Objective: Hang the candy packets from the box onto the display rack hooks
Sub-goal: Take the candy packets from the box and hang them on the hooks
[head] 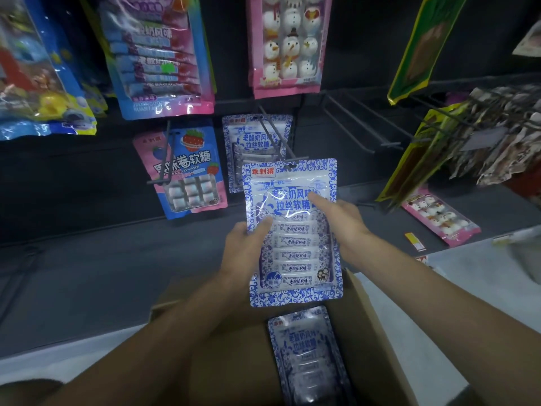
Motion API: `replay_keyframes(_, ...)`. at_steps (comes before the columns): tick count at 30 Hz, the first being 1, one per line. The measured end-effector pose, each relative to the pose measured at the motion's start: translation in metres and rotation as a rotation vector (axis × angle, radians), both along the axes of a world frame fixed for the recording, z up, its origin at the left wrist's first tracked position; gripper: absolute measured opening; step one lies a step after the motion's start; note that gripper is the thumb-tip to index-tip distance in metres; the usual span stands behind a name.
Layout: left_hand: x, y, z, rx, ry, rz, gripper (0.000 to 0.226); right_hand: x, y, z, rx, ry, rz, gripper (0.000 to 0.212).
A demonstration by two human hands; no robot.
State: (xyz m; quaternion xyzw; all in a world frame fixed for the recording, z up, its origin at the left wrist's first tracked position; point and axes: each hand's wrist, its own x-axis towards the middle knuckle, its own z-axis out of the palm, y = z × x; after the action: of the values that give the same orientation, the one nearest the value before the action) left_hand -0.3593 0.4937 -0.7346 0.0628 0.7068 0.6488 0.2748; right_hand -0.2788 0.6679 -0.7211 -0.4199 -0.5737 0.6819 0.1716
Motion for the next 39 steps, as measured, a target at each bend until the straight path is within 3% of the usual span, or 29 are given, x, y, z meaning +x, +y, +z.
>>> replay_keyframes(2, 0.009, -0.009, -0.004, -0.019, -0.02, -0.049, 0.032, -0.002, 0.001, -0.002, 0.012, -0.002, -0.007, 0.099)
replay_keyframes(4, 0.02, -0.017, -0.01, -0.024, -0.027, -0.081, 0.024, -0.002, 0.003, -0.005, 0.027, 0.004, -0.007, 0.111)
replay_keyframes(6, 0.033, -0.026, -0.016, -0.066, -0.001, -0.096, 0.015, 0.001, 0.0, 0.001, 0.039, -0.013, -0.019, 0.097)
replay_keyframes(8, 0.044, -0.032, -0.02, -0.123, 0.006, -0.12, 0.02, 0.003, 0.0, 0.004, 0.039, -0.024, -0.025, 0.091)
replay_keyframes(12, 0.051, -0.039, -0.008, -0.124, 0.022, -0.135, 0.019, 0.011, 0.003, 0.005, 0.009, -0.029, 0.014, 0.114)
replay_keyframes(15, 0.052, -0.042, 0.005, -0.118, -0.018, -0.104, 0.02, 0.031, -0.006, 0.011, 0.038, 0.001, 0.064, 0.09)
replay_keyframes(20, 0.052, -0.037, 0.003, -0.14, -0.053, -0.041, 0.029, 0.055, -0.009, -0.007, 0.138, -0.047, 0.16, 0.089)
replay_keyframes(24, 0.044, -0.026, -0.005, -0.067, 0.006, -0.02, 0.024, 0.053, 0.0, -0.009, 0.269, -0.026, 0.172, 0.069)
replay_keyframes(30, 0.023, -0.002, -0.02, -0.127, 0.217, -0.044, 0.034, 0.026, 0.02, -0.011, 0.478, -0.114, 0.234, 0.072)
replay_keyframes(37, -0.037, 0.027, -0.038, -0.335, 0.279, -0.005, 0.02, -0.033, 0.046, -0.027, 0.573, -0.159, 0.254, 0.089)
replay_keyframes(39, -0.055, 0.034, -0.043, -0.362, 0.318, -0.015, 0.027, -0.048, 0.052, -0.039, 0.584, -0.15, 0.251, 0.088)
